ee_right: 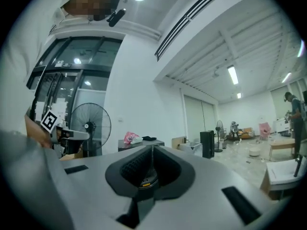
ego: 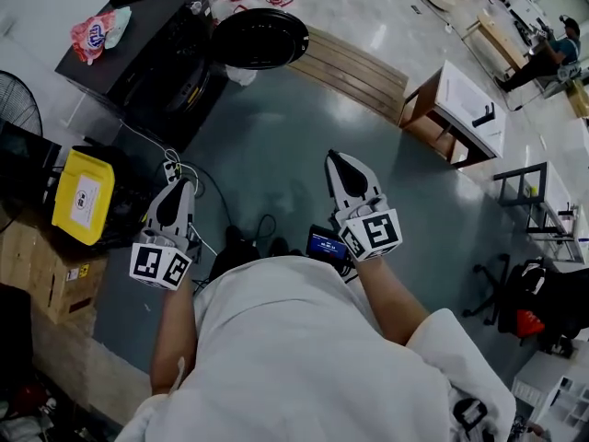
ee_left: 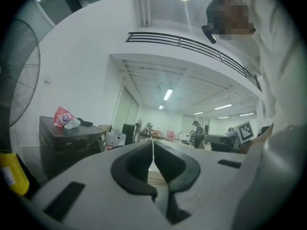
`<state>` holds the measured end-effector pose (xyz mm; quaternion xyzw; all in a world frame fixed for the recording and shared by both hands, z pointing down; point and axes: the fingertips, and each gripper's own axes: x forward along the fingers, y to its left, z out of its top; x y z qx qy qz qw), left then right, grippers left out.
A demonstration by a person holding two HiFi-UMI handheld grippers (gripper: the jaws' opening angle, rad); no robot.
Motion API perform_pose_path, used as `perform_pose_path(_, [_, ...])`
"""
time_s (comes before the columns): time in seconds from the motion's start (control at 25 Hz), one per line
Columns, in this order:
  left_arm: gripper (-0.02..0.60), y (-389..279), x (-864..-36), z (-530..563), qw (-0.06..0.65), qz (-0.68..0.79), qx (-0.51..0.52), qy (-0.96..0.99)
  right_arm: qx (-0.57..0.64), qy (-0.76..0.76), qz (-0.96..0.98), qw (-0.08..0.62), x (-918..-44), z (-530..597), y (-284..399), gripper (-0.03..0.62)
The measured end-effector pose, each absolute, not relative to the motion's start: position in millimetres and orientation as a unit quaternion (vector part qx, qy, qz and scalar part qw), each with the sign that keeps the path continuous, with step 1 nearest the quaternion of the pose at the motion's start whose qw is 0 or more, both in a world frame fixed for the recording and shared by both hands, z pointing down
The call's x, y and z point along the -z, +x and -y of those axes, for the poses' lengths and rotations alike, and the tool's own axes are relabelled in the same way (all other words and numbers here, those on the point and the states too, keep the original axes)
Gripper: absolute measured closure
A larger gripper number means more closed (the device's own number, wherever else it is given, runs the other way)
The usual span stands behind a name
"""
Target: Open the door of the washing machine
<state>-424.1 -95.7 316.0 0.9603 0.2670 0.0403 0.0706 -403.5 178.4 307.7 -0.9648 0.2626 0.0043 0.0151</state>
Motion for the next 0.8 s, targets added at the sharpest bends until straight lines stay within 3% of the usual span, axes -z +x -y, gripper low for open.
perform_pose_path(0.8, [0.566, -438, -309, 88, 0.024, -0.215, -0.029, 0.976, -0.008, -0.966, -0.259, 0.015, -314, -200, -408, 0.560])
